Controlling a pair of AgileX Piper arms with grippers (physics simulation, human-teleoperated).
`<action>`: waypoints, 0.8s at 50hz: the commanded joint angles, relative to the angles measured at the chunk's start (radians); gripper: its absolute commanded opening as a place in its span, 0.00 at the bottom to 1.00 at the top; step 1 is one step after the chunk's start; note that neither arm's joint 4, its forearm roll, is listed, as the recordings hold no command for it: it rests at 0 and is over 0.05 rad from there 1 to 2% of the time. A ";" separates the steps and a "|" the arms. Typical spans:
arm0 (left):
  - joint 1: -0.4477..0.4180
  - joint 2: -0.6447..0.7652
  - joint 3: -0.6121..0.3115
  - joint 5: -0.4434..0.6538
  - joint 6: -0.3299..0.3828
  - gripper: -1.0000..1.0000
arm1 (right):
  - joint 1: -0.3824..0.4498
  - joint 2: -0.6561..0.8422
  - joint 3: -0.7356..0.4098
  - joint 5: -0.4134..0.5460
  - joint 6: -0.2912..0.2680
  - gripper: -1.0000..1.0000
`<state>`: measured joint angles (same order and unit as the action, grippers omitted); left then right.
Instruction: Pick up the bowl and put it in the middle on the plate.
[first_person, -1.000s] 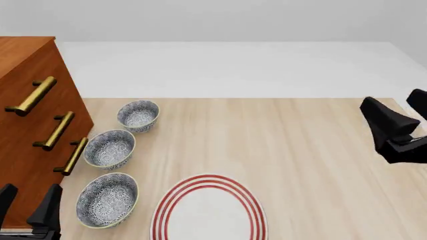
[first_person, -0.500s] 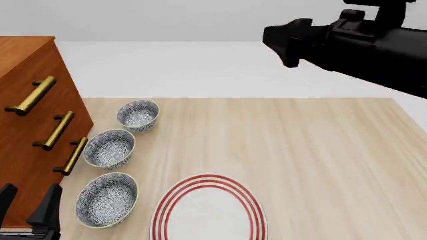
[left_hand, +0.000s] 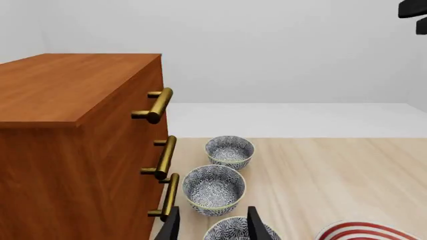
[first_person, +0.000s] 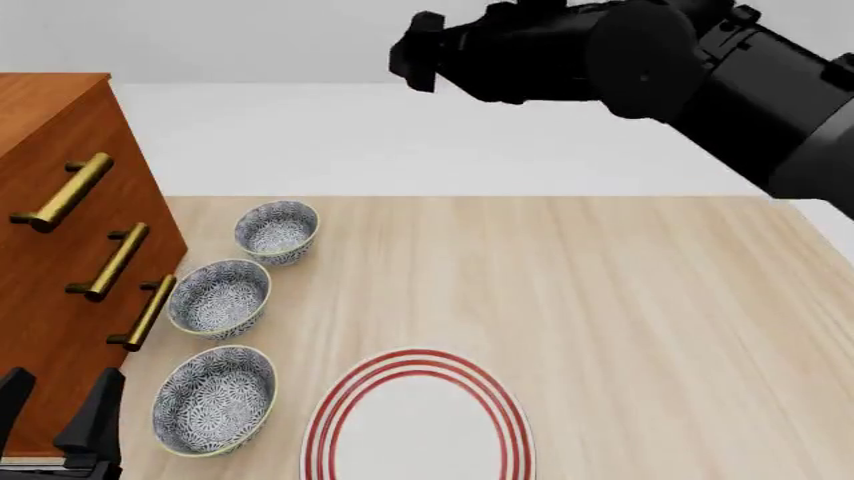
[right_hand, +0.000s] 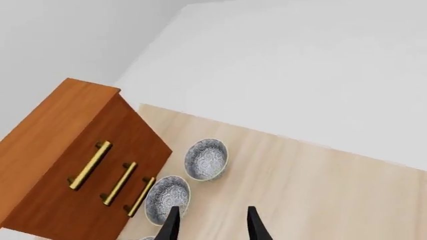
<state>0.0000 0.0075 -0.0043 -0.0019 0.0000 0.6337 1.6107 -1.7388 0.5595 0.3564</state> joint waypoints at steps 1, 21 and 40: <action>0.000 0.000 0.000 0.000 0.000 1.00 | 0.057 0.224 -0.232 0.107 0.047 1.00; 0.000 0.000 0.000 0.000 0.000 1.00 | 0.134 0.524 -0.520 0.202 0.196 1.00; 0.000 0.000 0.000 0.000 0.000 1.00 | 0.121 0.679 -0.617 0.219 0.305 1.00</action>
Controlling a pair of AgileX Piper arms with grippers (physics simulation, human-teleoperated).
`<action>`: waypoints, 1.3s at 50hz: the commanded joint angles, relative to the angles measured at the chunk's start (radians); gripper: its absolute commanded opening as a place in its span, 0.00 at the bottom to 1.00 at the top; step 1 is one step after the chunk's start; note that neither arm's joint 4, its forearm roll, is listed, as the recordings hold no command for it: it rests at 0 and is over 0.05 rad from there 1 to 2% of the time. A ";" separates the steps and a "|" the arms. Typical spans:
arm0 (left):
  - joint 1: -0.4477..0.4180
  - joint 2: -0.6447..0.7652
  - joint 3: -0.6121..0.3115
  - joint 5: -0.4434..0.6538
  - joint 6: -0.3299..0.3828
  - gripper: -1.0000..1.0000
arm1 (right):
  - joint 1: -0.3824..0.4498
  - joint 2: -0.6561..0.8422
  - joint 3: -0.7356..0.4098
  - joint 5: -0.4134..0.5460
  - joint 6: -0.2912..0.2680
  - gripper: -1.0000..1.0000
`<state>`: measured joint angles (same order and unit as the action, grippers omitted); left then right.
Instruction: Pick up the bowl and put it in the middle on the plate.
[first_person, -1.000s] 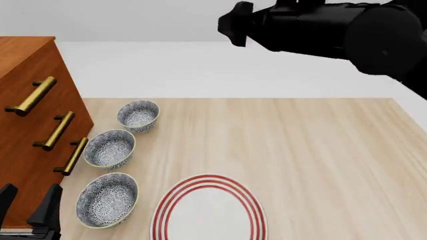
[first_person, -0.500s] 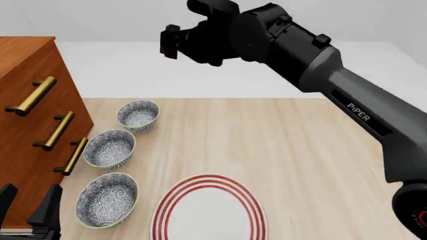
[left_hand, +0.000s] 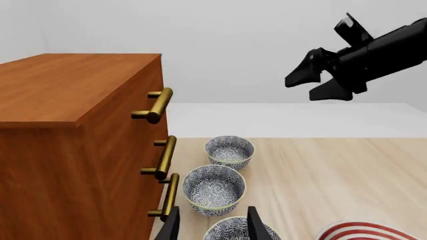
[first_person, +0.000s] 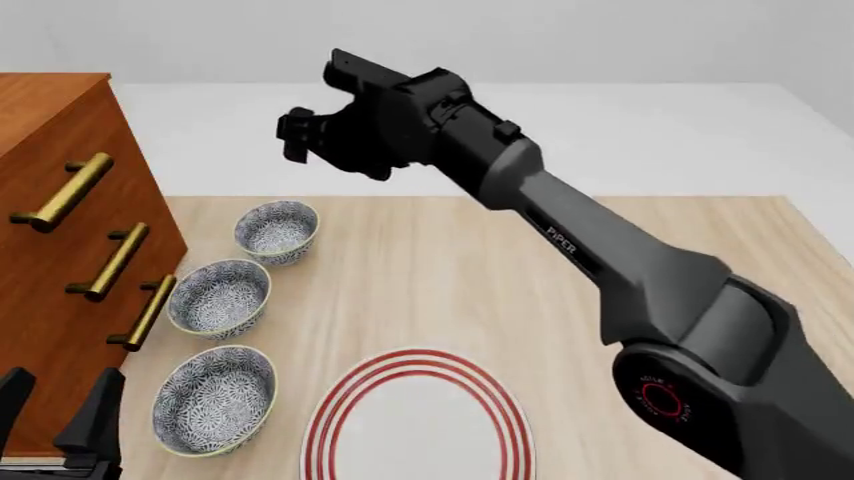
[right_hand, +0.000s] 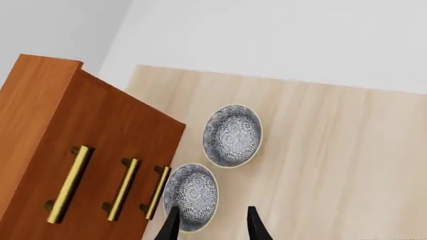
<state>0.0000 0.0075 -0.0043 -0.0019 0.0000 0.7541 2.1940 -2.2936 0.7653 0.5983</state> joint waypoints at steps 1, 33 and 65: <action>0.000 0.000 0.000 0.000 0.000 1.00 | 0.002 0.109 -0.082 0.020 0.058 1.00; 0.000 0.000 0.000 0.000 0.000 1.00 | 0.034 0.446 -0.530 0.228 0.126 1.00; 0.000 0.000 0.000 0.000 0.000 1.00 | 0.120 0.514 -0.537 0.209 0.131 1.00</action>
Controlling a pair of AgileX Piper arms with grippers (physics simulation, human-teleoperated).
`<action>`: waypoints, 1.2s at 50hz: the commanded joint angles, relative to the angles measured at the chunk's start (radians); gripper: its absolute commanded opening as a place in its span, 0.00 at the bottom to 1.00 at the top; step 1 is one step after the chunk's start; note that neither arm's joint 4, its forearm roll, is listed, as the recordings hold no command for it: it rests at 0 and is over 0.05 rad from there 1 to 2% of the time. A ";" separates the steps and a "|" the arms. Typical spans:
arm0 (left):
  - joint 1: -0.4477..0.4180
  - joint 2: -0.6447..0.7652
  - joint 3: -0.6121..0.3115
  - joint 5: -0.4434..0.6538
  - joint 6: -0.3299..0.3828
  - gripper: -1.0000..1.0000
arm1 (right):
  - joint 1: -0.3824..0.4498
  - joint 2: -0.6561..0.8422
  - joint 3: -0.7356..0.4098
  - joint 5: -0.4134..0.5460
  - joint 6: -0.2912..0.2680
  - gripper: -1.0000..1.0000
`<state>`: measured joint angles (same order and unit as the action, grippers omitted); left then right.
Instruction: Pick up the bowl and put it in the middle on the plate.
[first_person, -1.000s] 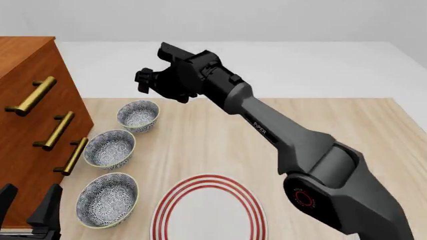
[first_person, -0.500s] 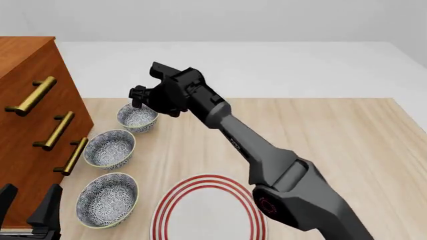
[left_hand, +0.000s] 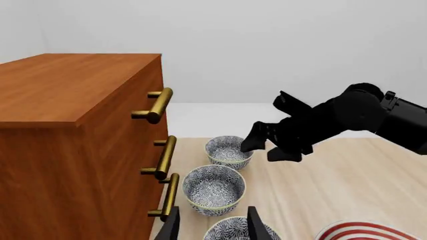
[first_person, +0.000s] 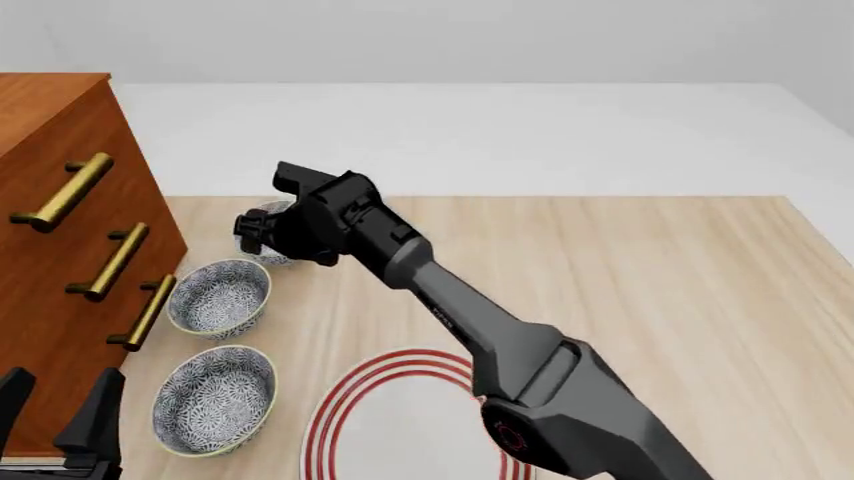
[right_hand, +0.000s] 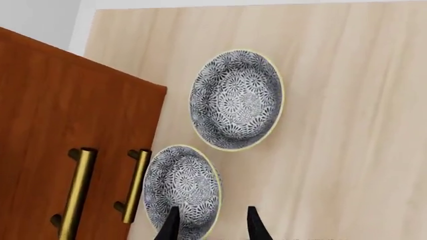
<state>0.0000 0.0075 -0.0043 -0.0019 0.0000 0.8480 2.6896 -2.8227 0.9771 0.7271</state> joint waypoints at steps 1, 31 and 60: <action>0.000 0.000 0.000 0.000 0.000 1.00 | 0.026 0.019 -0.008 -0.004 0.000 1.00; 0.000 0.000 0.000 0.000 0.000 1.00 | 0.032 0.089 -0.006 -0.024 0.008 1.00; 0.000 0.000 0.000 0.000 0.000 1.00 | 0.050 0.116 -0.006 -0.032 0.001 1.00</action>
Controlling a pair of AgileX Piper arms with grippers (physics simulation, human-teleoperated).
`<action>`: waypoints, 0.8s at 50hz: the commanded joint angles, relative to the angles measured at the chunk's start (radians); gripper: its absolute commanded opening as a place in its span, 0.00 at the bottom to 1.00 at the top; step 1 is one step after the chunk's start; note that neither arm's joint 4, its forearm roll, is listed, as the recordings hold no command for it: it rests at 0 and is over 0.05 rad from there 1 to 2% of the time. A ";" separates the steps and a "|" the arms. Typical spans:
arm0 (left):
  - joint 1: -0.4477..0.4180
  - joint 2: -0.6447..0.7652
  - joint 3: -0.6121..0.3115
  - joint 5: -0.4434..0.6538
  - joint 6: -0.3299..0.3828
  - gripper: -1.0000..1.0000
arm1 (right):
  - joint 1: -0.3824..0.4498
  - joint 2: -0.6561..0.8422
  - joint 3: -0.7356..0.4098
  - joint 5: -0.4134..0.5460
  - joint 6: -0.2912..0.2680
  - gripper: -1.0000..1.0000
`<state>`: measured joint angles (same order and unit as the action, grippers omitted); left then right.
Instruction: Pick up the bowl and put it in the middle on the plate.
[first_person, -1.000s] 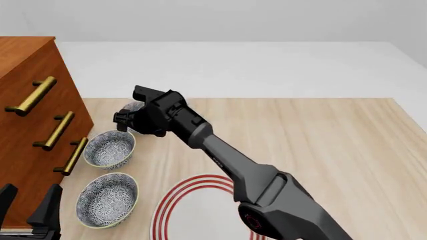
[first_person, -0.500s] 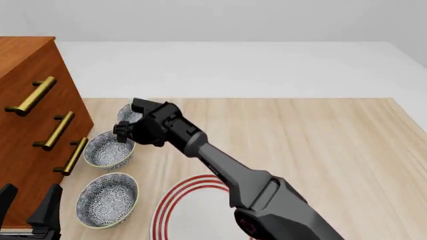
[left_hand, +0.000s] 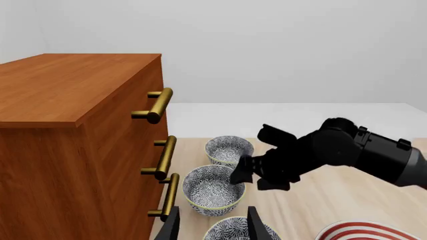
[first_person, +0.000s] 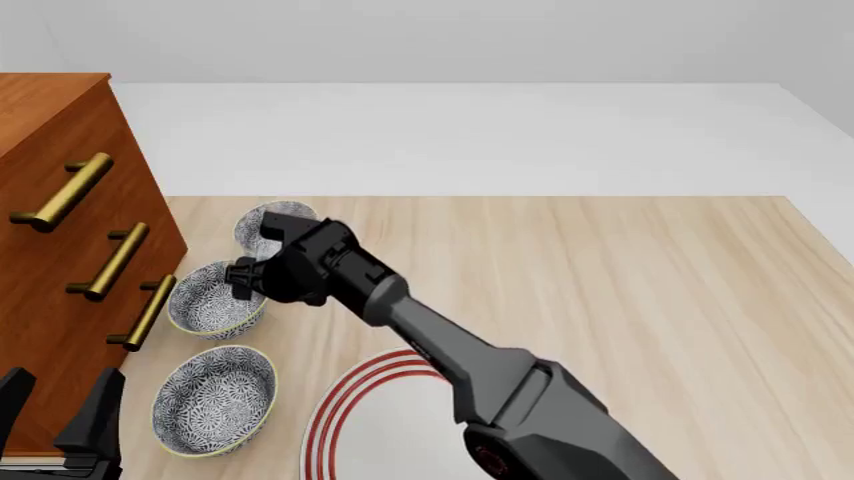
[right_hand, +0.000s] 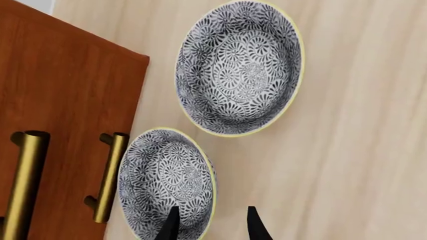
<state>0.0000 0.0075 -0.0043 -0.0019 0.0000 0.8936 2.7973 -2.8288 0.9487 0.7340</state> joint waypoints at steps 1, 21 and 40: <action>0.000 0.000 0.000 0.000 0.000 1.00 | 0.004 0.011 0.000 -0.004 -0.004 1.00; 0.000 0.000 0.000 0.000 0.000 1.00 | 0.005 0.030 -0.001 -0.011 -0.003 1.00; 0.000 0.000 0.000 0.000 0.000 1.00 | 0.007 0.048 -0.001 -0.015 -0.002 1.00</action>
<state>0.0000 0.0075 -0.0043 -0.0019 0.0000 0.8993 2.8378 -2.8294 0.9350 0.7323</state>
